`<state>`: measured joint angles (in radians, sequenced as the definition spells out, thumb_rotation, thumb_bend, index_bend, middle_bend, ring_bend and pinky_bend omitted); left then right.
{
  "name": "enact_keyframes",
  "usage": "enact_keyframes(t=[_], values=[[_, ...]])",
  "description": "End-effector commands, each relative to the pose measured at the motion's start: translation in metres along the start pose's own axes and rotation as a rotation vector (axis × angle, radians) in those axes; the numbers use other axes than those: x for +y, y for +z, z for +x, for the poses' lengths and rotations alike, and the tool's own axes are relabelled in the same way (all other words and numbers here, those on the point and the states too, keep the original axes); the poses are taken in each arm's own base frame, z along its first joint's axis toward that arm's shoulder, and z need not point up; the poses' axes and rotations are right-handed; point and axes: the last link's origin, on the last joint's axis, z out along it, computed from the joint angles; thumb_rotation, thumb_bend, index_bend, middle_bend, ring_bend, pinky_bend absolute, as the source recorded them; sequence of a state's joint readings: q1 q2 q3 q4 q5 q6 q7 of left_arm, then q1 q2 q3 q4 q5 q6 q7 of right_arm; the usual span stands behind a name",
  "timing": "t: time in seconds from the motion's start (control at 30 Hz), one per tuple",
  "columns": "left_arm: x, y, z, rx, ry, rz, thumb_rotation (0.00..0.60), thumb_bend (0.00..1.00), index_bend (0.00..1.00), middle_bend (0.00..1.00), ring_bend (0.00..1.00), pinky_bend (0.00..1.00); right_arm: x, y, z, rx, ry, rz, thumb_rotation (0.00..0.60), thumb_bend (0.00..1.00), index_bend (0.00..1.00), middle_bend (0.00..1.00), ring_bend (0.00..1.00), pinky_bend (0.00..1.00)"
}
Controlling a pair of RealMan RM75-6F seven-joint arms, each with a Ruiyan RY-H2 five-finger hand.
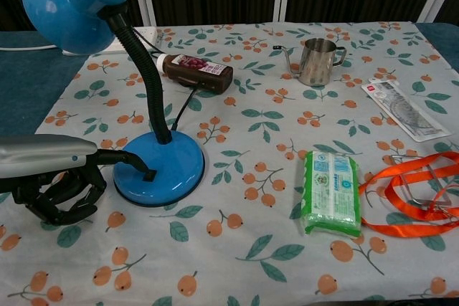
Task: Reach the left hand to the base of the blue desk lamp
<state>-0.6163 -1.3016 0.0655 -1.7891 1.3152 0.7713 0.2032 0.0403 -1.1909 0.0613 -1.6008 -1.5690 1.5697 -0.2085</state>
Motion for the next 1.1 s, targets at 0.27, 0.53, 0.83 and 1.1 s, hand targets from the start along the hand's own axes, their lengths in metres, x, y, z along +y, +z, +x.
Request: enact_keyframes(t=[0.27,0.53,0.83,1.1], values=[[0.001,0.003,-0.002,-0.006,0.005,-0.004,0.6,0.5,0.12,0.68,0.7,0.7,0.0,0.0,0.0,0.0,0.0,-0.001,0.6,0.16,0.0,0.06,0.12,0.16],[0.001,0.006,-0.003,-0.018,0.01,-0.004,0.6,0.5,0.12,0.68,0.7,0.7,0.0,0.0,0.0,0.001,0.0,-0.001,0.6,0.16,0.0,0.06,0.12,0.16],[0.002,0.006,-0.007,-0.042,0.027,-0.017,0.6,0.5,0.14,0.68,0.7,0.7,0.0,0.0,0.0,0.002,0.001,-0.001,0.6,0.16,0.0,0.06,0.12,0.16],[0.0,0.003,-0.012,-0.054,0.058,-0.013,0.6,0.5,0.15,0.68,0.7,0.7,0.0,0.0,0.001,0.004,0.002,0.001,0.6,0.16,0.0,0.06,0.12,0.16]])
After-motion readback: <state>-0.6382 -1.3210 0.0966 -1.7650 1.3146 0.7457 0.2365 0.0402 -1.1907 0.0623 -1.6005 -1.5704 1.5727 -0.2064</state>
